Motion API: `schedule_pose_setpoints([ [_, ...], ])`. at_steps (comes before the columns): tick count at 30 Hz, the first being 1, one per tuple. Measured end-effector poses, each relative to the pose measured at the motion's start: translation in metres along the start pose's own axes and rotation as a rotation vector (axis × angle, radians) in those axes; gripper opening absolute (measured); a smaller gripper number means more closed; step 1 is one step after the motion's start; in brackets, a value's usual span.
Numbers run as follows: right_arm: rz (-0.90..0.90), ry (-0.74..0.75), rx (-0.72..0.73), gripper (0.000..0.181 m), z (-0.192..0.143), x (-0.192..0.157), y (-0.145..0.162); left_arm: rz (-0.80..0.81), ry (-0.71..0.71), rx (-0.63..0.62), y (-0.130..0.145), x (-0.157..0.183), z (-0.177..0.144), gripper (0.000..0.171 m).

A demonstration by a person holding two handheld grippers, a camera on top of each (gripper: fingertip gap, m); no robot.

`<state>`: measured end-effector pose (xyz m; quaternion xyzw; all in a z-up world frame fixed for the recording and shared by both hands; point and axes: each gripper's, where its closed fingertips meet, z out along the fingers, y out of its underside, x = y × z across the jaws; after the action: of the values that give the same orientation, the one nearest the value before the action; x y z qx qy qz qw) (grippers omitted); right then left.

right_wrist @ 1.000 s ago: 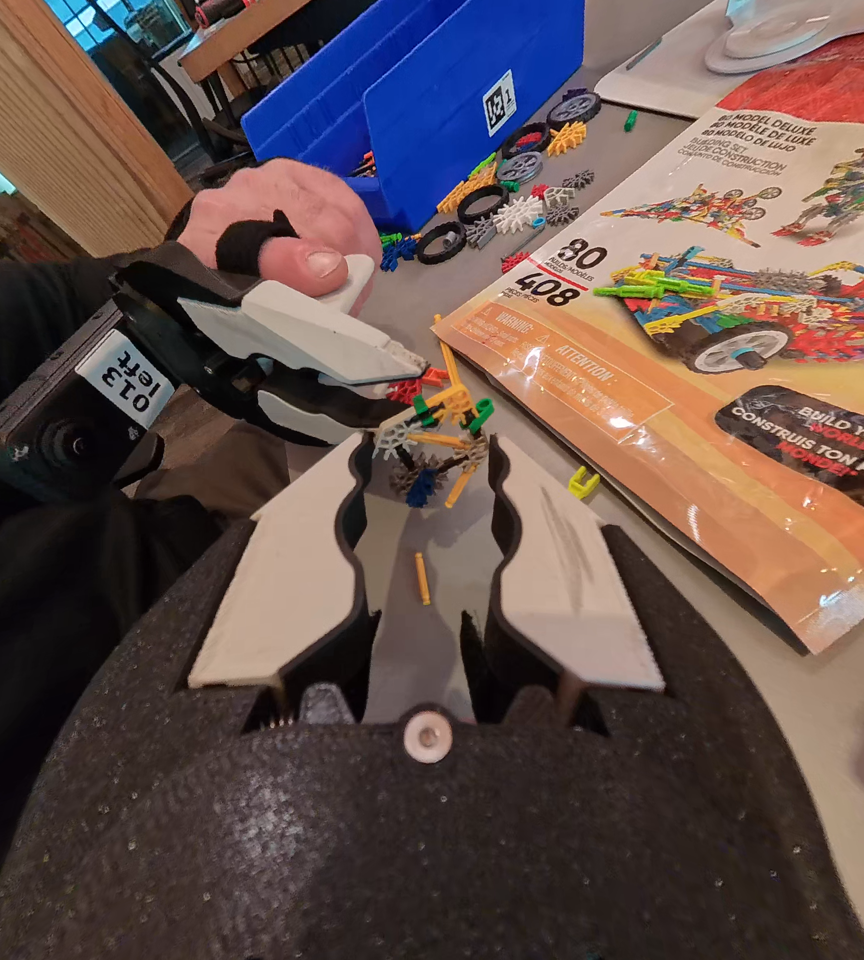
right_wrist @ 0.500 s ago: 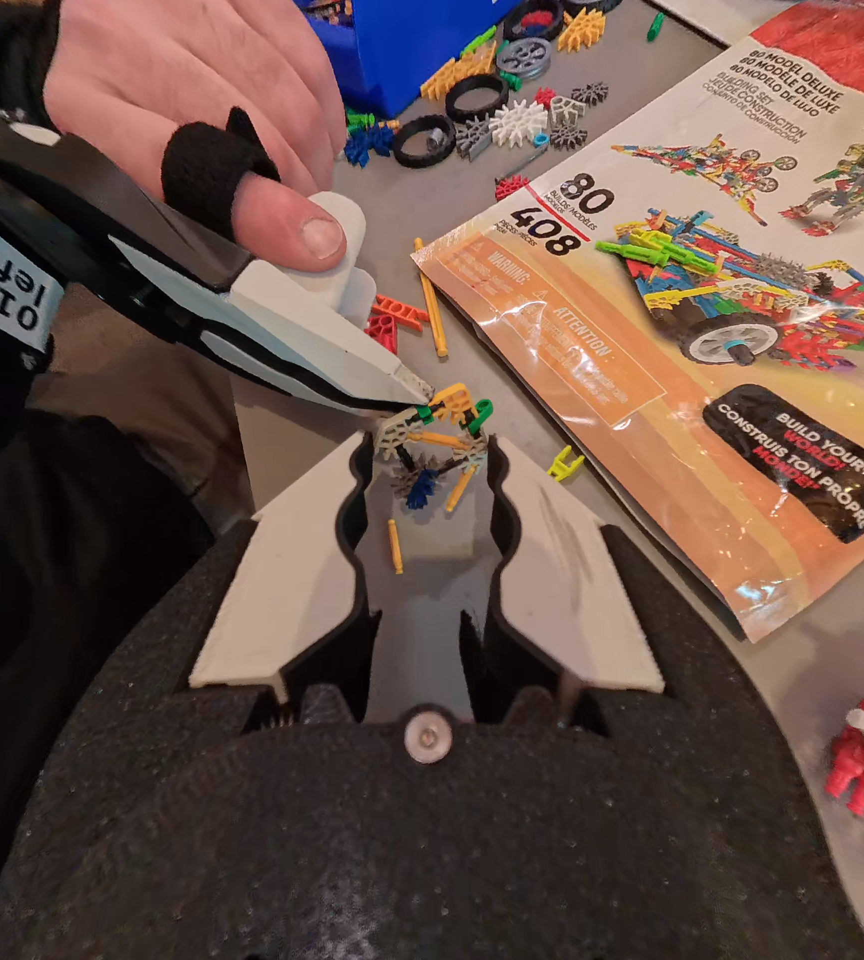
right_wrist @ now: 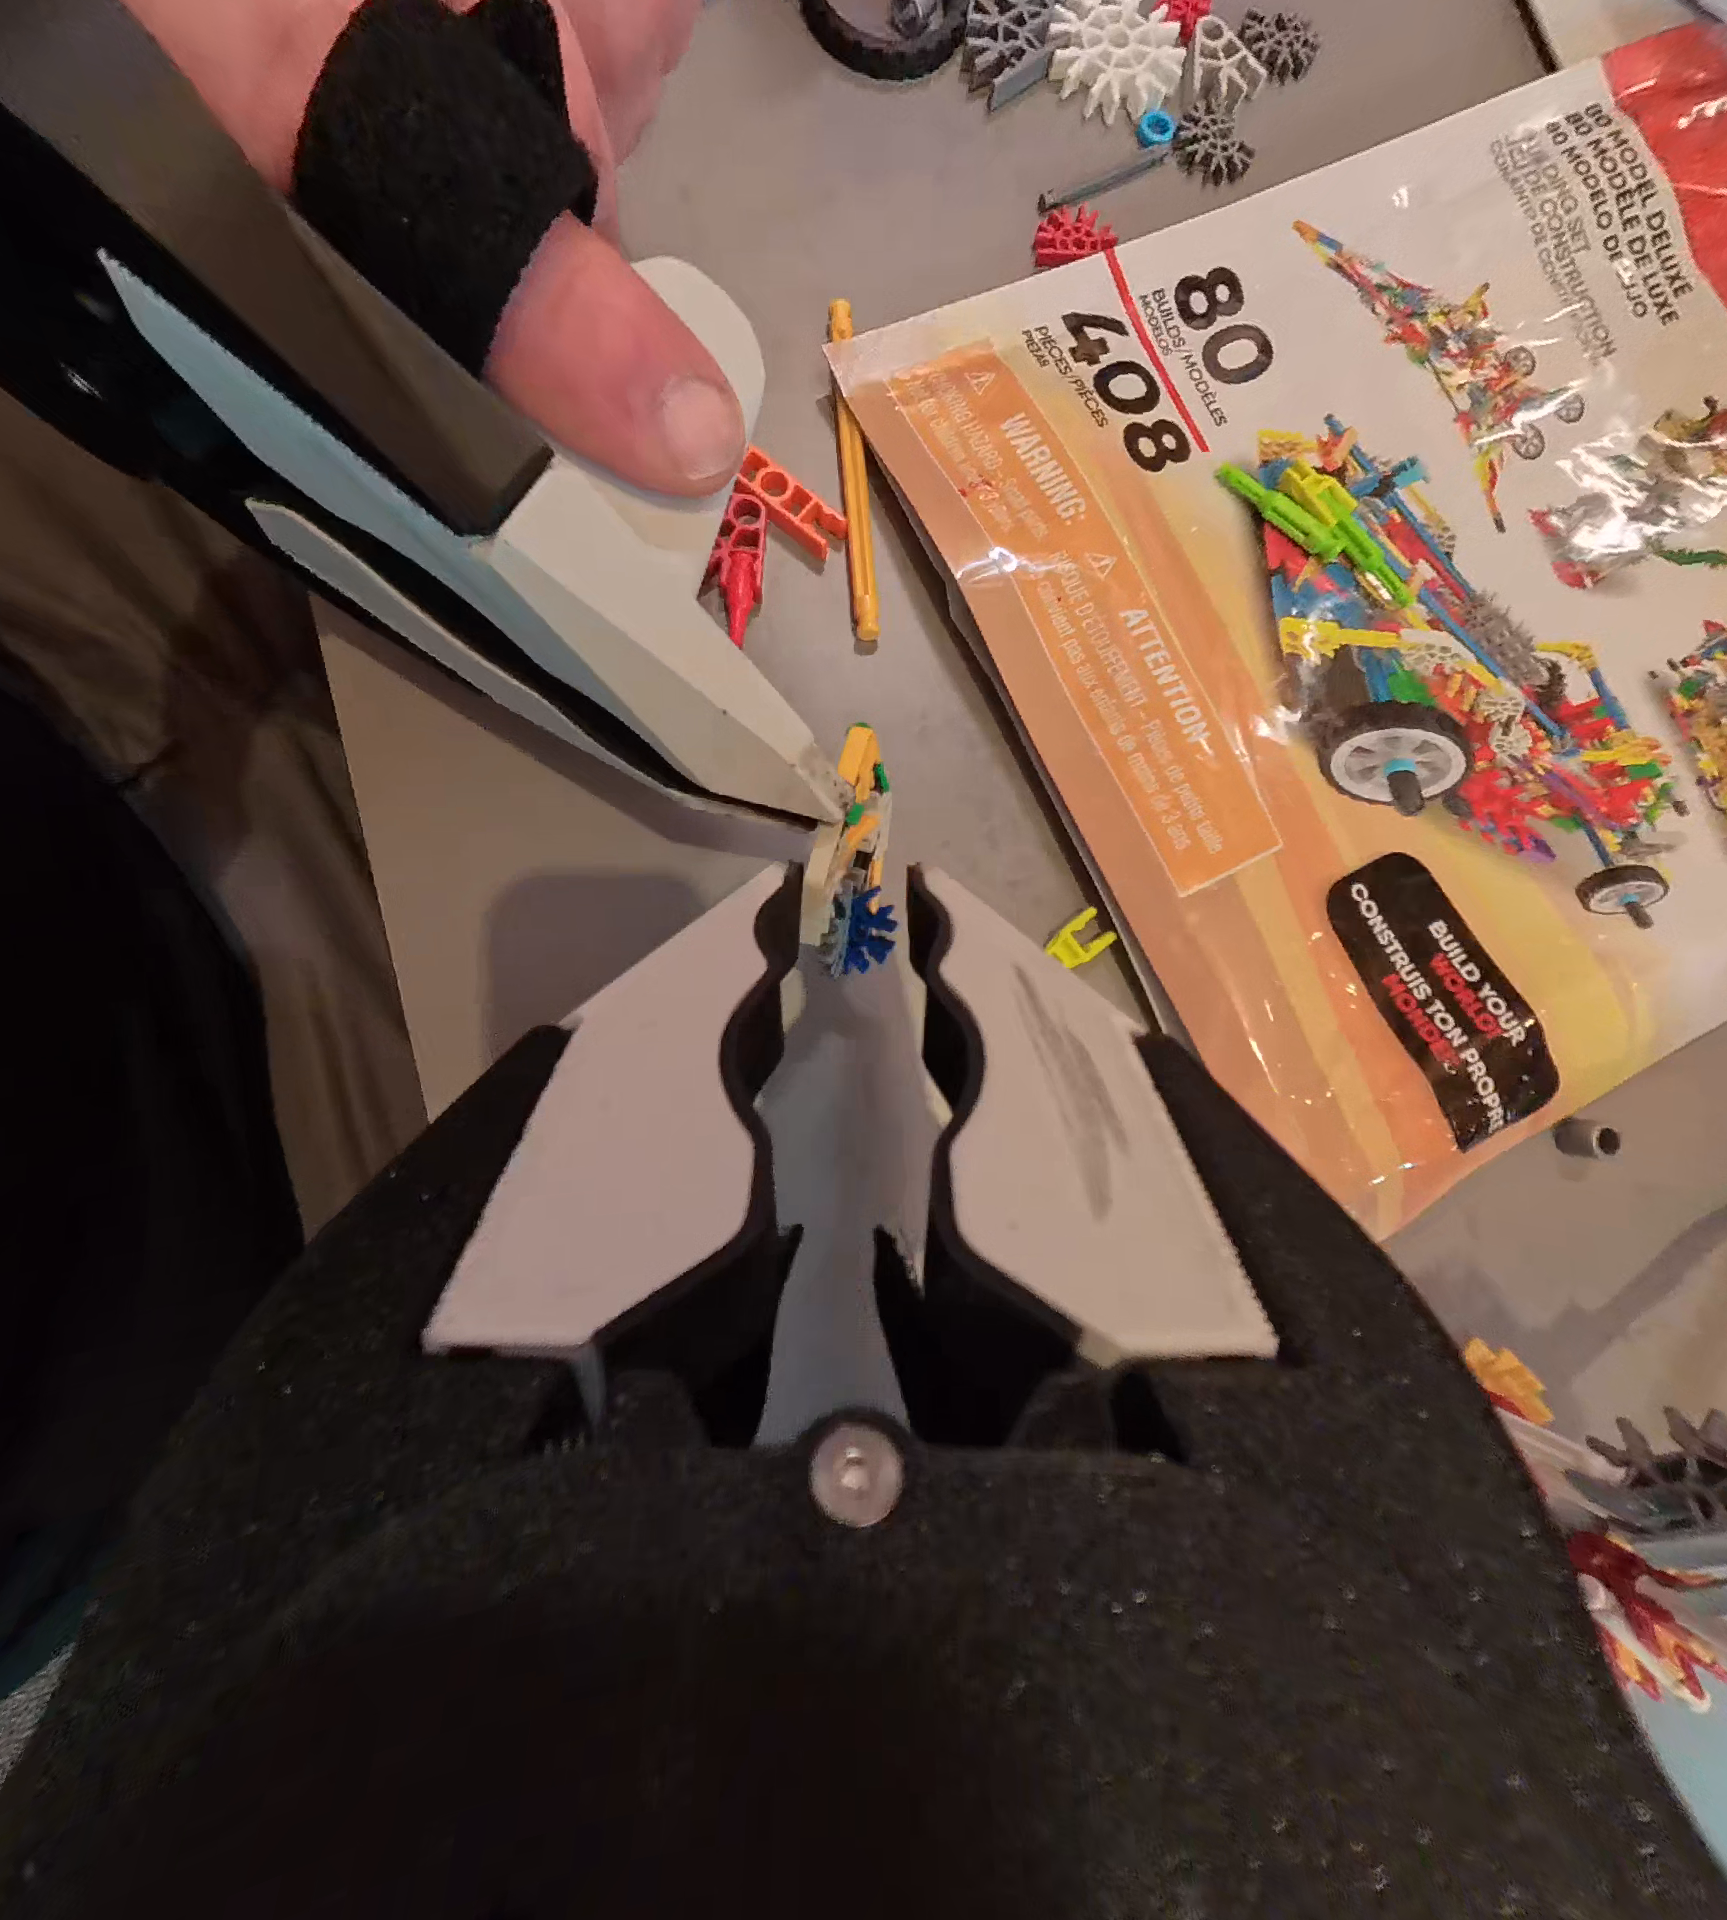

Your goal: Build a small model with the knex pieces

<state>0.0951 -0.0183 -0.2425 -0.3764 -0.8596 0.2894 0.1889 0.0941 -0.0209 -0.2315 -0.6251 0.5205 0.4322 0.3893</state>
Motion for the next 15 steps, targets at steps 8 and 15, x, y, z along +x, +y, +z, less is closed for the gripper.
schedule_pose_setpoints([
  [8,-0.147,0.149,0.023,0.003,0.009,-0.011,-0.002,-0.072,0.022,-0.025,-0.001,0.011,-0.008,0.004],
  [15,-0.261,0.225,-0.018,0.005,0.017,-0.018,0.006,-0.082,0.081,-0.026,-0.005,0.028,-0.012,0.005],
])
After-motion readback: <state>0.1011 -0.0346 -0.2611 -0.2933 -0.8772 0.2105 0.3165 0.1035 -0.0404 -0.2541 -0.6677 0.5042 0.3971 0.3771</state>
